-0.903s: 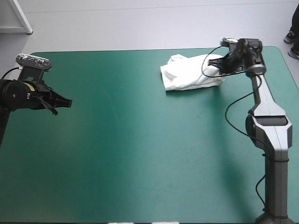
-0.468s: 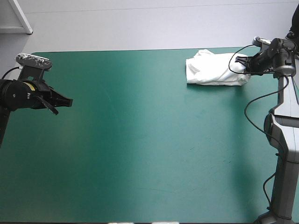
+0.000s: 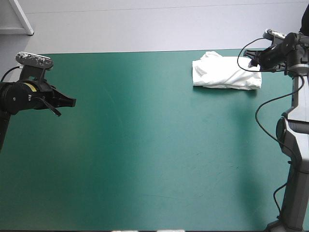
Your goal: Fold the cloth
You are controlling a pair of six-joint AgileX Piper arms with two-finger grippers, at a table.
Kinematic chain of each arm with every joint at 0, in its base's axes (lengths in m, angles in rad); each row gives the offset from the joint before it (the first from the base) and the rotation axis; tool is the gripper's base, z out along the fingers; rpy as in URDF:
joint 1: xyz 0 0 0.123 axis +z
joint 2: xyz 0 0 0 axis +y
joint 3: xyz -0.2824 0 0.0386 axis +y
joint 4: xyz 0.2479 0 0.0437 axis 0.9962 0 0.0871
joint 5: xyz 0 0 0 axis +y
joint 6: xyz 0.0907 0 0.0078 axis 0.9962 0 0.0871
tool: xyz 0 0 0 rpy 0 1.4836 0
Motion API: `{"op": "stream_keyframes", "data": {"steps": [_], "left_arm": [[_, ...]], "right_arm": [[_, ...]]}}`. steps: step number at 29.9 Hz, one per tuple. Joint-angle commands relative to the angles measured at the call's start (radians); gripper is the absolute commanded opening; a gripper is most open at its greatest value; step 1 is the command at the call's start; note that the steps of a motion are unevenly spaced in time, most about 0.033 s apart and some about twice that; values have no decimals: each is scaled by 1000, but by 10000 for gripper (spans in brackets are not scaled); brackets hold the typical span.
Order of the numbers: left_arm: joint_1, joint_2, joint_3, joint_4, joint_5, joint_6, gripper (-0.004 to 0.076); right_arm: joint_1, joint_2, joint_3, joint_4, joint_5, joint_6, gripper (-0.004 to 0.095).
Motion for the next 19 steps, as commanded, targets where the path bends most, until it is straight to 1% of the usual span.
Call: {"op": "stream_keyframes", "data": {"steps": [1,2,3,5,7,9,12,14,15,17,19], "left_arm": [[-3,-30,-31,-2,-101,-3,19],[-3,-30,-31,-2,-116,-3,19],[-3,-30,-31,-2,-131,-3,19],[-3,-30,-31,-9,-153,-3,19],[-3,-30,-31,-19,-171,-3,19],[-3,-30,-31,-27,-186,-3,19],[-3,-30,-31,-40,-208,-3,19],[-3,-30,-29,-61,-238,-3,19],[-3,-30,-25,-73,-259,-3,19],[-3,-34,-8,-73,-285,-3,19],[-3,-41,20,-73,-297,-3,19]], "right_arm": [[21,-158,-29,48,-36,-43,105],[30,-181,-29,50,-36,-63,13],[46,-206,-29,55,-36,-76,-12],[78,-253,-26,48,-36,-100,-14],[128,-307,-8,5,-36,-132,-14],[191,-372,37,-94,-36,-147,-13],[280,-470,161,-213,-36,-157,-14],[332,-531,259,-272,-38,-155,-14],[357,-564,320,-282,-46,-157,-14],[404,-631,443,-290,-95,-152,-13],[449,-718,602,-290,-199,-139,-13]]}}
